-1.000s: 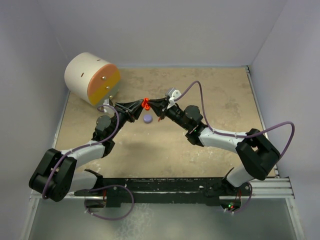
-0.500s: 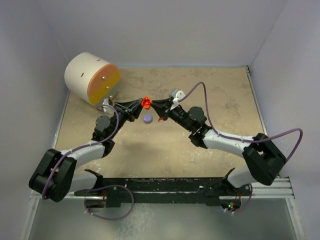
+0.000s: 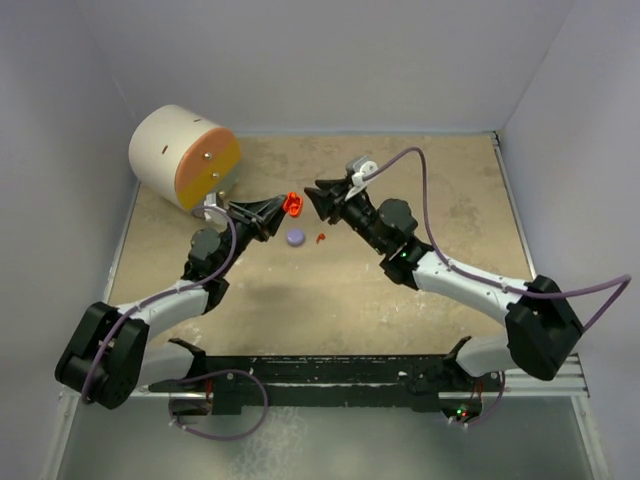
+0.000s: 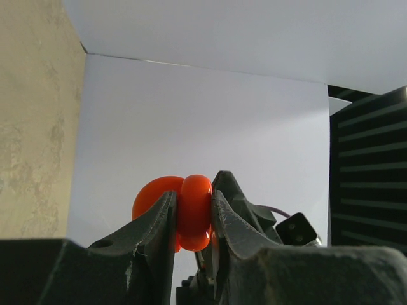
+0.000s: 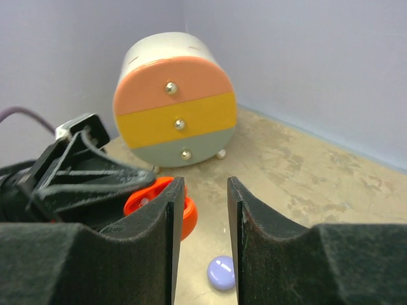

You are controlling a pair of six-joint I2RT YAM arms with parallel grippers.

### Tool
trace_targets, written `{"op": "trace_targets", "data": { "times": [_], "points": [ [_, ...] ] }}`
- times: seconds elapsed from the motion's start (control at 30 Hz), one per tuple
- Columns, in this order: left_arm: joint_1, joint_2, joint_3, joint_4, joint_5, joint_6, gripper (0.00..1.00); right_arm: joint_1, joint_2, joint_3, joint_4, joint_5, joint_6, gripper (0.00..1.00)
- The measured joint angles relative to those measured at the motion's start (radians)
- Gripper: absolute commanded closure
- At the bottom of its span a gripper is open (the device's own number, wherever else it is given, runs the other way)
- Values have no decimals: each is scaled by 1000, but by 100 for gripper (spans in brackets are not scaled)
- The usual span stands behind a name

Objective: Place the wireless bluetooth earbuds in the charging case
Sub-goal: Place the earbud in the charging case.

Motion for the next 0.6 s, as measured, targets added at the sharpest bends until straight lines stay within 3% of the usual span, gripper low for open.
{"op": "trace_targets", "data": {
  "times": [0.6],
  "points": [
    [0, -58, 57, -220, -34, 201, 100, 3, 137, 211, -254, 135, 60, 60]
  ]
}}
